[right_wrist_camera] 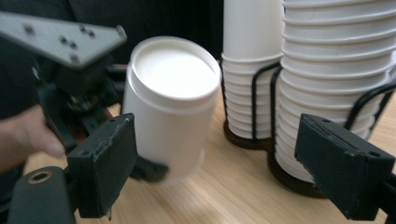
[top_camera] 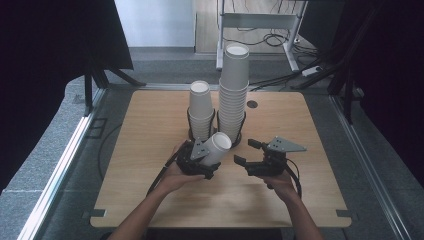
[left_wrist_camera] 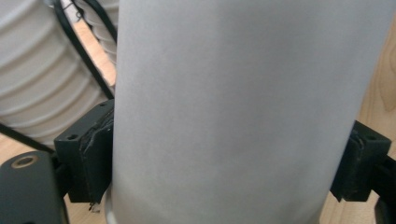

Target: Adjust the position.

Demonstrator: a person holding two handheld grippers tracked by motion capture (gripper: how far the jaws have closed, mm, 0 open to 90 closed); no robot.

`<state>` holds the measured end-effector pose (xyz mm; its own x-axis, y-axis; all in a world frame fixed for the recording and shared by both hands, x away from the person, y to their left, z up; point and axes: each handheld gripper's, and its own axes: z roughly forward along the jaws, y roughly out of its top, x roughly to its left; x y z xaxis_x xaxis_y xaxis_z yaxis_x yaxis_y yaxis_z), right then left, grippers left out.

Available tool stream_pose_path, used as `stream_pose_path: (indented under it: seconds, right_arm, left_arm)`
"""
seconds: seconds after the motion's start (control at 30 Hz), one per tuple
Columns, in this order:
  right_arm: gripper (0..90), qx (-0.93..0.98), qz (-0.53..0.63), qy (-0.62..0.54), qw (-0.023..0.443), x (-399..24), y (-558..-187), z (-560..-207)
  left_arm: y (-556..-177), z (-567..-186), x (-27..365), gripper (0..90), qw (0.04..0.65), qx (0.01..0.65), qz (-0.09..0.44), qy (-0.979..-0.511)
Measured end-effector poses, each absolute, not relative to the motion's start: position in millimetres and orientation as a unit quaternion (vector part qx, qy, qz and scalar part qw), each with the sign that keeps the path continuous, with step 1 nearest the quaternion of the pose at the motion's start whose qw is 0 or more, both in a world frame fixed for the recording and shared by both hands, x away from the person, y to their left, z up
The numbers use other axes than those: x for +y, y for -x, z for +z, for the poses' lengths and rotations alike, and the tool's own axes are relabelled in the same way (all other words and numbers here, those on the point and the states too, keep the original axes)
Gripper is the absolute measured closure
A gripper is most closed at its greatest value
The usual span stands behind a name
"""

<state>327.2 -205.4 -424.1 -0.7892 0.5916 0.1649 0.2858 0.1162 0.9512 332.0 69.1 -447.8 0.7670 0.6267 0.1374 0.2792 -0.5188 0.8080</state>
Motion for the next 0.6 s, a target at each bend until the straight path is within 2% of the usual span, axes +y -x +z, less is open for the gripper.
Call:
stream_pose_path:
  seconds: [0.1, 0.6]
  right_arm:
    - [13.3, 0.759, 0.564, -0.289, 0.148, -205.2, -329.7, -420.9]
    - [14.2, 0.877, 0.400, -0.200, 0.174, -190.5, -351.2, -390.0]
  left_arm:
    - [-332.5, -445.6, 71.8, 12.1, 0.411, 0.269, 0.213, -0.845]
    - [-338.2, -434.6, 72.1, 12.1, 0.383, 0.258, 0.244, -0.852]
